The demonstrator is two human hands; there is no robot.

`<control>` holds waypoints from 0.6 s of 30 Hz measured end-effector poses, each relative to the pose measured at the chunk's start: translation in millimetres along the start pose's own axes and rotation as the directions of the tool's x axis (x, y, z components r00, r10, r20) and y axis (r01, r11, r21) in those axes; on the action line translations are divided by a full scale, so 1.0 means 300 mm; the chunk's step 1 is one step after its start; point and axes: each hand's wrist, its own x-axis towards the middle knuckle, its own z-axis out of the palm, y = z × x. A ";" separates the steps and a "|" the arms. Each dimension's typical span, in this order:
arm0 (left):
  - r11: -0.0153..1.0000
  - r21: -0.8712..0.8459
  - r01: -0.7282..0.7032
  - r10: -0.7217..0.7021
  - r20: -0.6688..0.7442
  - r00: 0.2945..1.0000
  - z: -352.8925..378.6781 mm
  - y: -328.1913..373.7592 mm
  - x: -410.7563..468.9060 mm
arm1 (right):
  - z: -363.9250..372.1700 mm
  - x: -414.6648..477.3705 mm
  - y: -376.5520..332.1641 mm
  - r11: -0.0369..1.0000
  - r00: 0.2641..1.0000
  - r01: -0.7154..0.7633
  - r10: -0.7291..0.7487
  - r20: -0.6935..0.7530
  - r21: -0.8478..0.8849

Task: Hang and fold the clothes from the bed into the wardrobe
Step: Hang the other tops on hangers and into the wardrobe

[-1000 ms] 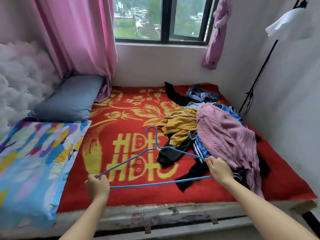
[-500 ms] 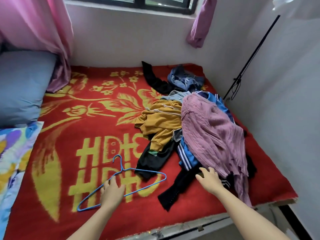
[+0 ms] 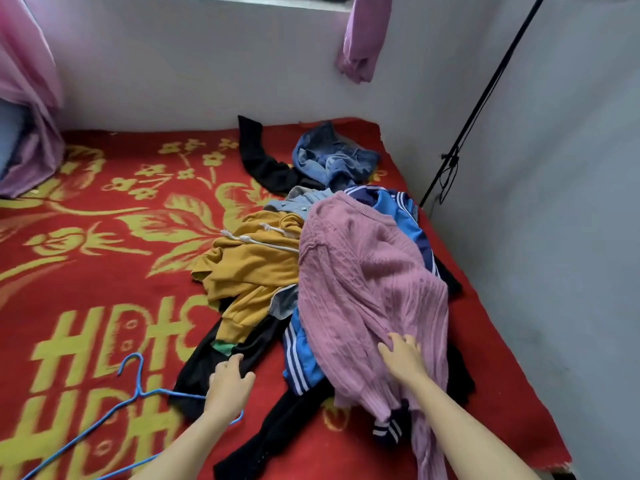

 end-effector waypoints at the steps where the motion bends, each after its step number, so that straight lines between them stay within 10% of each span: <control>1: 1.000 -0.004 0.023 -0.023 0.002 1.000 0.036 0.039 0.013 | -0.023 0.051 0.023 1.000 1.000 0.004 -0.004 0.012 0.005; 12: 1.000 -0.004 -0.001 0.001 -0.063 0.998 0.263 0.417 0.267 | -0.237 0.605 0.151 0.999 0.998 -0.030 0.032 -0.049 0.032; 18: 0.909 0.362 -0.205 0.278 -0.163 0.947 0.348 0.649 0.500 | -0.286 0.889 0.148 1.000 0.995 -0.017 0.019 -0.101 0.021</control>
